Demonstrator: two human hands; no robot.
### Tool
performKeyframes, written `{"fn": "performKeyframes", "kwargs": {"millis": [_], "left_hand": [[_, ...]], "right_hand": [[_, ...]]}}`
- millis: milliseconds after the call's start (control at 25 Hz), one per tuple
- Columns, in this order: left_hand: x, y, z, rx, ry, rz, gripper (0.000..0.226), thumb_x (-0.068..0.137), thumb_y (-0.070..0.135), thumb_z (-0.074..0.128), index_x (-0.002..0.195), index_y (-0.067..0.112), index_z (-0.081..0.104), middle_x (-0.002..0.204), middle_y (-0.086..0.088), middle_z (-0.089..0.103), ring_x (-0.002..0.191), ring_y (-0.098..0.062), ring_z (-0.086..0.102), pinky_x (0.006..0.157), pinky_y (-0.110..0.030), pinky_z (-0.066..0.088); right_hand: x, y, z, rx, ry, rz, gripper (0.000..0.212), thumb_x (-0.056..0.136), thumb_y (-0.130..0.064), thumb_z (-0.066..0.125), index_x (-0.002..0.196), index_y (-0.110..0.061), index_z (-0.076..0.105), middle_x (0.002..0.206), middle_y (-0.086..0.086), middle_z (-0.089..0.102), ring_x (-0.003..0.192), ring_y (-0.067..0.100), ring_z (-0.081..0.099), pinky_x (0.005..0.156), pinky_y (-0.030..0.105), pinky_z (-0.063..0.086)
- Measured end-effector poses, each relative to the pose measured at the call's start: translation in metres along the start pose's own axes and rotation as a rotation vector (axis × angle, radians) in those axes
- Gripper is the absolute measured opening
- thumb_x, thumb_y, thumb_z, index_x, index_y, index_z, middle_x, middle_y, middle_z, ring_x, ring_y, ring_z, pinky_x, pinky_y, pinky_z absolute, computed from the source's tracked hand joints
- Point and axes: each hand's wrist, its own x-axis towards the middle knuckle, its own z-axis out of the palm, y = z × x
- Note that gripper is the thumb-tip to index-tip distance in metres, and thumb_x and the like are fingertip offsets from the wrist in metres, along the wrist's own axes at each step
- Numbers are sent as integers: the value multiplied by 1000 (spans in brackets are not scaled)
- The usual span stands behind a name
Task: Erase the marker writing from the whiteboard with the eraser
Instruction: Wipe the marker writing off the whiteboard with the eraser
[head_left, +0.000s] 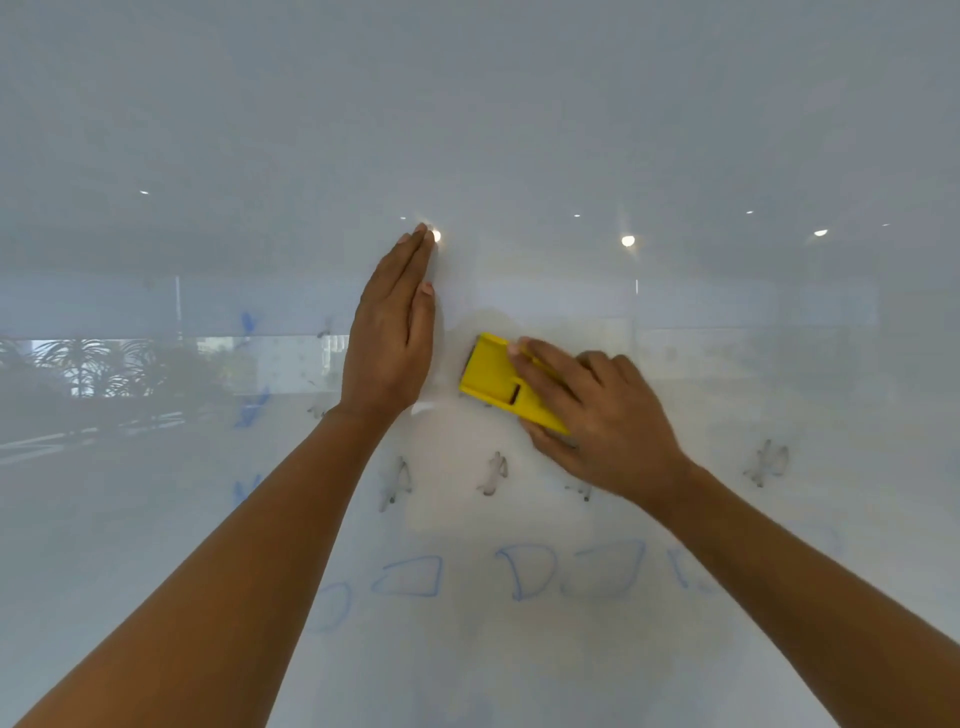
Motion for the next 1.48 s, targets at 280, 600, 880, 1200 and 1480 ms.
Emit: {"fn": "performKeyframes", "kwargs": {"millis": [280, 600, 880, 1200, 1480], "left_hand": [[4, -8, -24, 81, 11, -4, 45, 98, 19, 29, 142, 10, 39, 150, -2, 38, 136, -3, 27, 112, -9, 15], [-12, -62, -80, 298, 64, -49, 48, 98, 21, 26, 144, 10, 35, 153, -2, 32, 144, -14, 22, 117, -26, 16], [-30, -96, -100, 338, 134, -69, 47, 99, 19, 26, 145, 7, 32, 154, -4, 30, 144, -14, 21, 118, -20, 13], [-51, -125, -113, 332, 143, -81, 48, 98, 16, 26, 146, 8, 29, 155, -5, 27, 144, -15, 20, 119, -28, 16], [-53, -133, -110, 336, 169, -44, 48, 98, 13, 27, 145, 6, 31, 154, -7, 29, 143, -17, 22, 119, -33, 19]], "right_hand": [[94, -8, 14, -65, 53, 593, 60, 86, -34, 56, 138, -7, 42, 137, 13, 50, 87, 34, 55, 68, 38, 44], [21, -31, 10, -46, -21, -105, 56, 82, -34, 55, 133, -11, 51, 132, 8, 58, 73, 28, 59, 62, 31, 46], [140, -27, 21, -9, 46, 539, 63, 85, -33, 55, 140, -8, 37, 141, 11, 46, 92, 35, 52, 72, 41, 41], [64, -56, 21, -12, 5, -127, 58, 82, -38, 52, 135, -14, 49, 135, 3, 56, 75, 28, 56, 64, 32, 45], [173, -75, 35, 19, 66, 453, 63, 82, -36, 53, 140, -13, 40, 142, 3, 47, 93, 32, 52, 73, 38, 40]]}}
